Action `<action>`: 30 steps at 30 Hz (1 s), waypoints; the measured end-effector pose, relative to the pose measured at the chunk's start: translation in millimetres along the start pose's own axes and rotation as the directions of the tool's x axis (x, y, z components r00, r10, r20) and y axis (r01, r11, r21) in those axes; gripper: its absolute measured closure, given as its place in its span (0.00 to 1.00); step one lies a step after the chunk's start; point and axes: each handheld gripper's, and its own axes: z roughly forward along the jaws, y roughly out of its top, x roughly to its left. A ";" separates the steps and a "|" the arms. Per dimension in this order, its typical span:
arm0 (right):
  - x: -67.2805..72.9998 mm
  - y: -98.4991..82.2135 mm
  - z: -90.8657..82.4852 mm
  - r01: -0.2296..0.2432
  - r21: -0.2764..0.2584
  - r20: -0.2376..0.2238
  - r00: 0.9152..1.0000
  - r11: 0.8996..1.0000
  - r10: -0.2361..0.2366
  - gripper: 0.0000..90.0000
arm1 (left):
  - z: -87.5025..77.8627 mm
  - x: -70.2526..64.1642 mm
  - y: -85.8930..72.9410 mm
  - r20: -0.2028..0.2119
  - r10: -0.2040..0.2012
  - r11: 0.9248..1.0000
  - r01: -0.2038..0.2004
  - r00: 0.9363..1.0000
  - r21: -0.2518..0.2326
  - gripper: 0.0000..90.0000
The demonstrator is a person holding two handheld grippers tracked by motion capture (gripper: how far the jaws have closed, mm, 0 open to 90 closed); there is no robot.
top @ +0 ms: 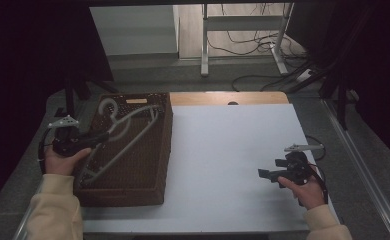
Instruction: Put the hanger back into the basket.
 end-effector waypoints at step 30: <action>2.5 1.9 2.8 0.062 -0.038 -0.005 0.998 0.997 -0.063 0.08 | 20.9 -63.4 5.0 0.070 0.081 0.993 -0.086 0.994 0.077 0.24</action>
